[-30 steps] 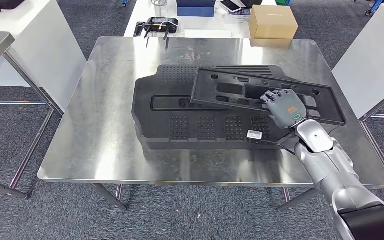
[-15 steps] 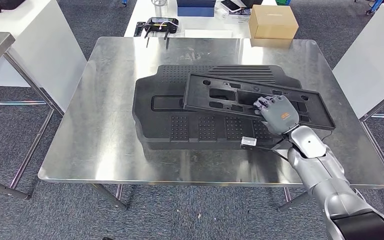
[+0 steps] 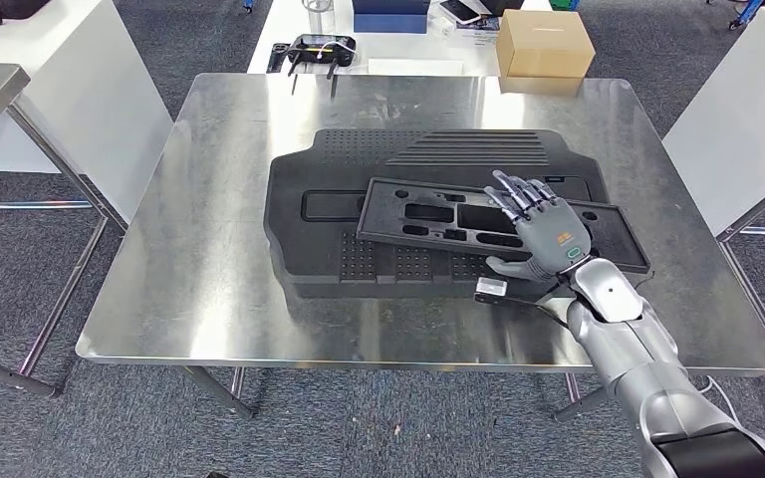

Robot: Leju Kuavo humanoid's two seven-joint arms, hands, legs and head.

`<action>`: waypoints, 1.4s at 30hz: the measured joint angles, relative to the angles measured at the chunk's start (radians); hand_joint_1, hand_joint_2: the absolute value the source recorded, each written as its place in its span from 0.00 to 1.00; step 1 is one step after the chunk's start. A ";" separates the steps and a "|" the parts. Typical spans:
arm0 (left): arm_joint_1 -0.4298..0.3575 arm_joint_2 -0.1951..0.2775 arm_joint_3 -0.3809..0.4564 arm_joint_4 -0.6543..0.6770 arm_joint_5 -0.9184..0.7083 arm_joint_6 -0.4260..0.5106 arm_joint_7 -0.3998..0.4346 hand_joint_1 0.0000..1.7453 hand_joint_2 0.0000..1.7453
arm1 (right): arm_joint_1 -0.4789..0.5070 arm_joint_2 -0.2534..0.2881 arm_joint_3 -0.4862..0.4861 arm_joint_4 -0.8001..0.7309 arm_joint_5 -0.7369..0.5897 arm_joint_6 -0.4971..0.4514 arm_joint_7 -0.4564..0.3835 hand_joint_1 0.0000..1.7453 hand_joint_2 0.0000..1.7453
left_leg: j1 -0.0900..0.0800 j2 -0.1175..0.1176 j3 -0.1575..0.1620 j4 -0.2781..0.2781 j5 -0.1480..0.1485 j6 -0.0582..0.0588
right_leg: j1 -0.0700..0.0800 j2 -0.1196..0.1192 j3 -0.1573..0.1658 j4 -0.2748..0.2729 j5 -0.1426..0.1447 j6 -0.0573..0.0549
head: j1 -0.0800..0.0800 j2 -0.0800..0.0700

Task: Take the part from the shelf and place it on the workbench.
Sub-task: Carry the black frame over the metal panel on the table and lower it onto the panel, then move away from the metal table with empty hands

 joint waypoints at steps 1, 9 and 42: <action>0.000 -0.001 0.000 0.000 0.000 0.002 -0.003 0.00 0.00 | 0.004 0.002 -0.003 0.000 -0.005 0.000 -0.003 0.00 0.00 | 0.000 0.000 0.000 0.000 0.000 0.000 | 0.000 0.000 0.000 0.000 0.000 0.000 | 0.000 0.000; -0.001 -0.009 -0.002 0.000 0.000 0.008 -0.011 0.00 0.00 | 0.034 0.020 -0.015 -0.001 -0.085 0.012 -0.043 0.00 0.00 | 0.000 0.000 0.000 0.000 0.000 0.000 | 0.000 0.000 0.000 0.000 0.000 0.000 | 0.000 0.000; 0.030 -0.025 0.015 0.000 0.025 0.064 -0.019 0.00 0.00 | 0.345 0.242 0.029 -0.780 -0.911 0.686 -0.113 0.00 0.00 | 0.000 0.000 0.000 0.000 -0.002 -0.002 | 0.000 0.000 0.000 0.000 -0.002 -0.001 | 0.000 0.000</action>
